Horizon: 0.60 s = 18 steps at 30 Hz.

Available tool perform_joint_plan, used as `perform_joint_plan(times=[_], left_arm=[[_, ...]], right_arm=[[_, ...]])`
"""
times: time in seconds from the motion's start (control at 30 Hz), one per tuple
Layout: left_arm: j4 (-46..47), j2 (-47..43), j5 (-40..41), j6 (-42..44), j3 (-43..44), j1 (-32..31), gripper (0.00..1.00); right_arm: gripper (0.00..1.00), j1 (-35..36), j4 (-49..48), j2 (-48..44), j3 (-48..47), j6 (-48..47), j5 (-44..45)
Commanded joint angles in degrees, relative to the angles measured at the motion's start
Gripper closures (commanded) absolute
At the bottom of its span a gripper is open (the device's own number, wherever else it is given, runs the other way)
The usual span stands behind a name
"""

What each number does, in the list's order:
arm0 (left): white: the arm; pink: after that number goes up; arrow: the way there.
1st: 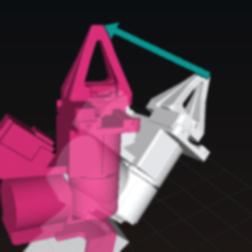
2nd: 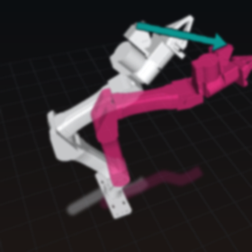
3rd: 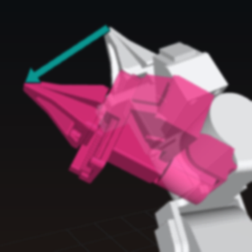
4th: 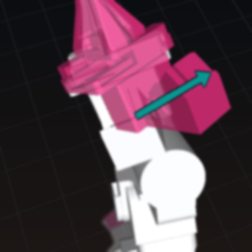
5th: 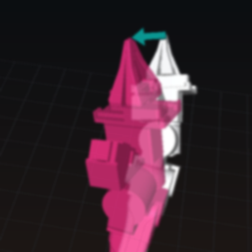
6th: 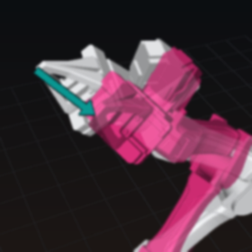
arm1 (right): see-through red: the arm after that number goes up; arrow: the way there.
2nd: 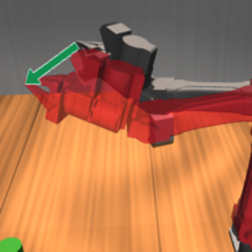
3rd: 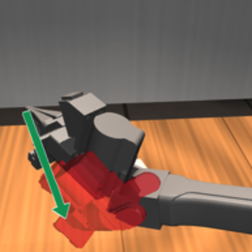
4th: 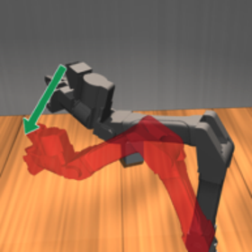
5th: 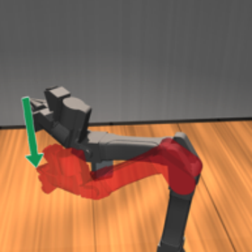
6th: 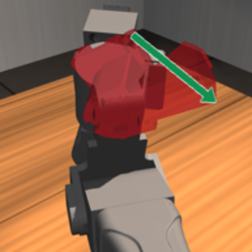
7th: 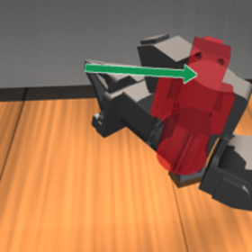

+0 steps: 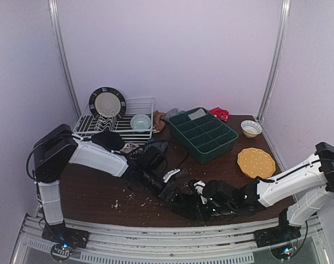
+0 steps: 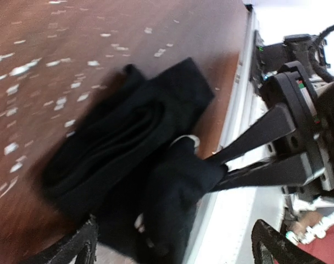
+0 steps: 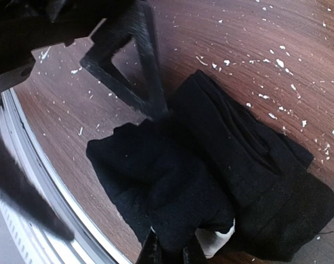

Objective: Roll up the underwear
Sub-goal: Roll the underwear at the center of the board.

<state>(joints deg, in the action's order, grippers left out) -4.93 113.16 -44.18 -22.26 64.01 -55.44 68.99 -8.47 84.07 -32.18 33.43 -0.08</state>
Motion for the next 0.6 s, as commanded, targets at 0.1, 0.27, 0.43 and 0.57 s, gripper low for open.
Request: perform_joint_plan(times=[0.1, 0.27, 0.43, 0.57], left_arm=[[-1.6, -6.5, 18.6, -3.2, -8.8, 1.3, 0.02], [-2.4, -14.7, 33.1, -0.8, -12.8, 0.5, 0.02], [12.7, -23.9, 60.1, 22.7, -19.4, -12.6, 0.02], [36.6, -27.8, 51.2, 40.4, -30.4, -17.1, 0.02]], right_arm=[[1.0, -0.9, 1.3, 1.9, 3.0, 3.3, -1.5], [1.0, -3.8, -2.8, 2.9, 4.5, 6.0, -9.4], [1.0, -7.9, -5.7, 2.9, 5.9, 8.7, -17.0], [1.0, -10.6, -6.7, 2.9, 6.6, 10.2, -22.2]])
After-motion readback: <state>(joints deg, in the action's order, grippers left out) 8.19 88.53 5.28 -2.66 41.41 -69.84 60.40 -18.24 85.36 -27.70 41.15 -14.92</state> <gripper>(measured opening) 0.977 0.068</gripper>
